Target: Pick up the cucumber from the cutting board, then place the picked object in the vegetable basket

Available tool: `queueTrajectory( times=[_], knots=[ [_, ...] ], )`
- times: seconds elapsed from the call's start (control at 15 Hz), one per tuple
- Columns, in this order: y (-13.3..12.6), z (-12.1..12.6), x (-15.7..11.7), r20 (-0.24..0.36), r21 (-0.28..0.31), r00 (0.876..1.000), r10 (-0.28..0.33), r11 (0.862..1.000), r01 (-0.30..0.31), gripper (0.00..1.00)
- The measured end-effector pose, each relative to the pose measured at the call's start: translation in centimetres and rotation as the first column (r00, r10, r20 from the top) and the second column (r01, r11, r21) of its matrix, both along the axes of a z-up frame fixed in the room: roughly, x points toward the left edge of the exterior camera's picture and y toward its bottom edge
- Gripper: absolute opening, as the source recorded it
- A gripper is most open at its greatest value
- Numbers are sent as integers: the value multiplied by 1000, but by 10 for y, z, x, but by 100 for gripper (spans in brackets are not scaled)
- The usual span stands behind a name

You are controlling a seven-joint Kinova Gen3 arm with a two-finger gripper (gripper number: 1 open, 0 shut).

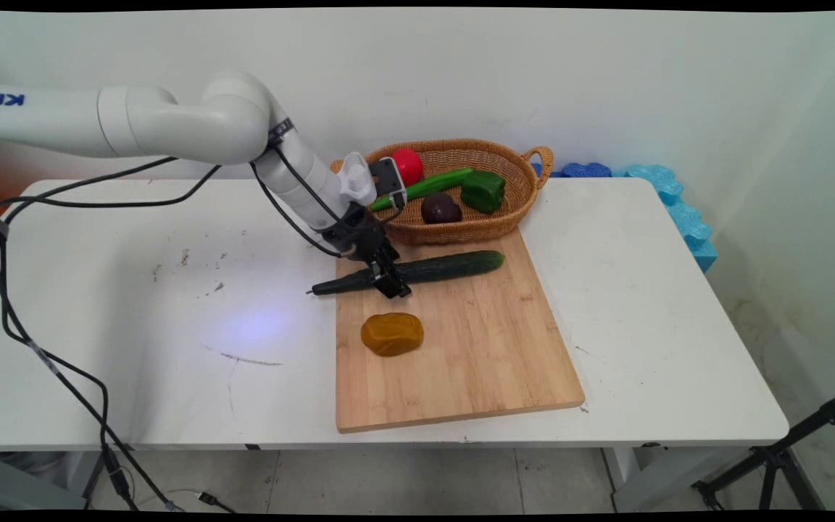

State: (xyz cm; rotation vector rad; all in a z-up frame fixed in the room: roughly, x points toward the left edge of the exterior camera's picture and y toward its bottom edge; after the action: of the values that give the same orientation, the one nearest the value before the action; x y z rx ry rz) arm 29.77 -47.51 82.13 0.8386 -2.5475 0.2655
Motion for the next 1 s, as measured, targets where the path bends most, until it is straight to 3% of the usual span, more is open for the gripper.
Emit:
queueTrajectory(
  times=[0.53,0.73,1.0],
  knots=[
    [2,3,-7,-32,-7,999,-26,1000,25,0],
    [7,28,-11,-53,11,997,-51,999,52,0],
    [10,84,-16,-87,23,993,-78,996,81,0]
  ],
)
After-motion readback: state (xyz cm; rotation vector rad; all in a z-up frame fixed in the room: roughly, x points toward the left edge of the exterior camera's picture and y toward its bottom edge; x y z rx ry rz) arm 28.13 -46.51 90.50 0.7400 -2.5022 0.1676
